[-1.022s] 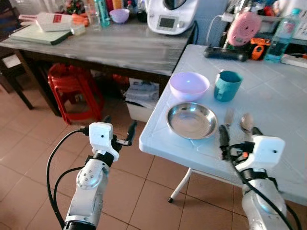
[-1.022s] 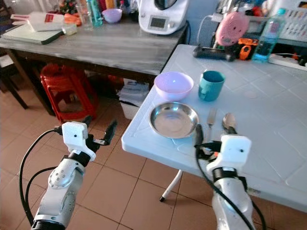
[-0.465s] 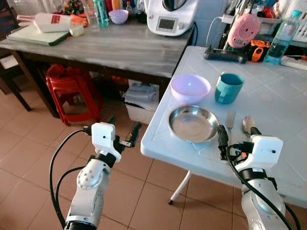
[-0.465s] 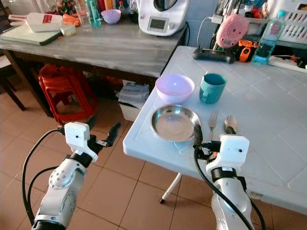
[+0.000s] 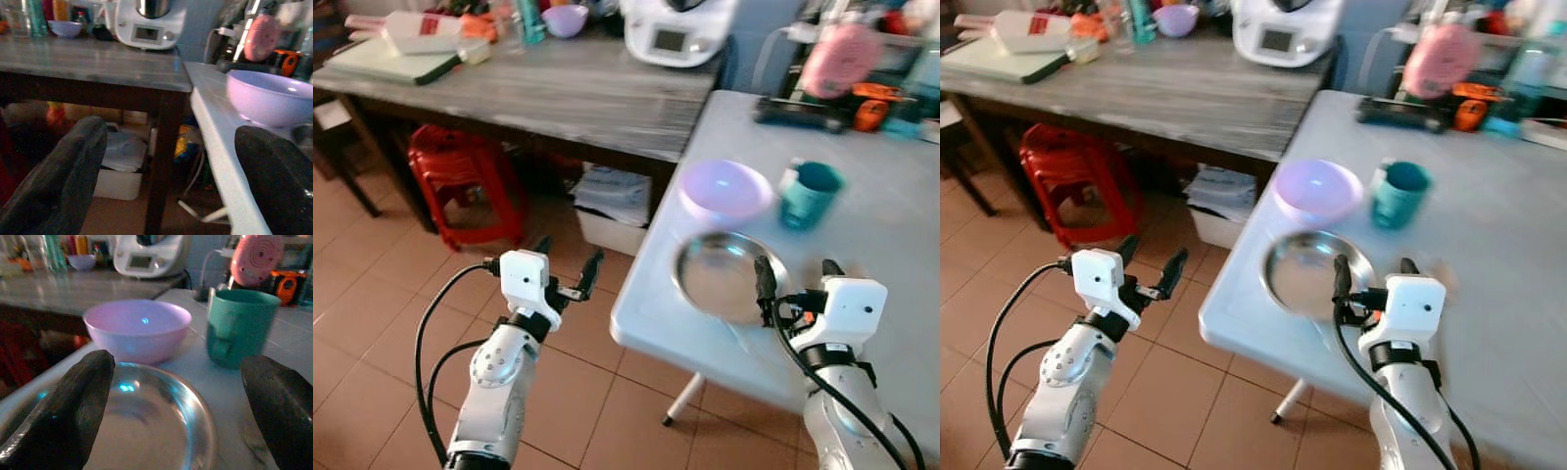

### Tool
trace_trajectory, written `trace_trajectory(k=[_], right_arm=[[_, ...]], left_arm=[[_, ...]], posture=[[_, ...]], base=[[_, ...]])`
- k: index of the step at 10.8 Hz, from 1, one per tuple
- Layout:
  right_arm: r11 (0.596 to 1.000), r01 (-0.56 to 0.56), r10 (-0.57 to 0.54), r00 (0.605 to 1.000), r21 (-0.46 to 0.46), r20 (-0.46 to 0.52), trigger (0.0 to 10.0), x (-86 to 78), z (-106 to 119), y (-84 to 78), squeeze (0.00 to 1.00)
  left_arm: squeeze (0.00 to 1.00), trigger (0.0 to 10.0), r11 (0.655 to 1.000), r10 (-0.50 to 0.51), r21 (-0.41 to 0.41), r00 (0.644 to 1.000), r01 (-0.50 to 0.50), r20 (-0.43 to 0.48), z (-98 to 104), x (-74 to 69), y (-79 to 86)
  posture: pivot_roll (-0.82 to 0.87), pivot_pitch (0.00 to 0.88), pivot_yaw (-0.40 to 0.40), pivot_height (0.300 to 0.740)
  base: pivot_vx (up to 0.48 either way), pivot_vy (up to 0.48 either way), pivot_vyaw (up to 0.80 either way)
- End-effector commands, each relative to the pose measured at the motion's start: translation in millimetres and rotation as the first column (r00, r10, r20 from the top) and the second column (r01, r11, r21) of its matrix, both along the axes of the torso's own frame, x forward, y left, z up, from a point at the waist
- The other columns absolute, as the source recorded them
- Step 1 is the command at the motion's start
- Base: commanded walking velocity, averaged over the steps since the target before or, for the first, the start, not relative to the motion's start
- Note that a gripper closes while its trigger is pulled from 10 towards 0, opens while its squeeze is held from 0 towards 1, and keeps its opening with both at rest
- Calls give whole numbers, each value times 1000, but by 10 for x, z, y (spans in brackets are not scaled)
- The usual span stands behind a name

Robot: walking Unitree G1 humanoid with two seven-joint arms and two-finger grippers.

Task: Setting the table

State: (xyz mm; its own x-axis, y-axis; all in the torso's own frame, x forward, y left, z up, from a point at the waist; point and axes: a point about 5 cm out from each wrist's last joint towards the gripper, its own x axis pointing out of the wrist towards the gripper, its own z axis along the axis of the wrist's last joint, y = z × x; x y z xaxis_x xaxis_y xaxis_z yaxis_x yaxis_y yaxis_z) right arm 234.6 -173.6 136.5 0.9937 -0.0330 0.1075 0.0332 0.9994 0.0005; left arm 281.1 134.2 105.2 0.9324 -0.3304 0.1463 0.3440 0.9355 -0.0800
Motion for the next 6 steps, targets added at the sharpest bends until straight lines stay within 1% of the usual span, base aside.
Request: trace_trajectory(k=[1,4,5,6], right_arm=[[1000,21,-21,1000,-16,-9,10000,-35,-16,-70,0],[1000,19,-19,1000,-14,-11,10000,-35,-19,-58,0],[1000,19,-20,1000,-13,-12,10000,-38,-22,-53,0],[1000,19,-19,1000,-11,-20,10000,-48,-38,-42,0]], left_arm=[[0,10000,1000,-17,-6,1000,17,14,31,3,-54],[0,10000,1000,-19,-8,1000,20,13,32,3,-56],[0,10000,1000,-13,1,1000,13,23,35,-7,-51],[0,10000,998,-61,32,998,60,7,-11,-53,-58]], posture=[[-15,58,22,740],[-15,64,22,740],[-15,64,22,740],[-15,64,22,740]], base=[[322,0,0],[325,0,0],[0,0,0],[0,0,0]])
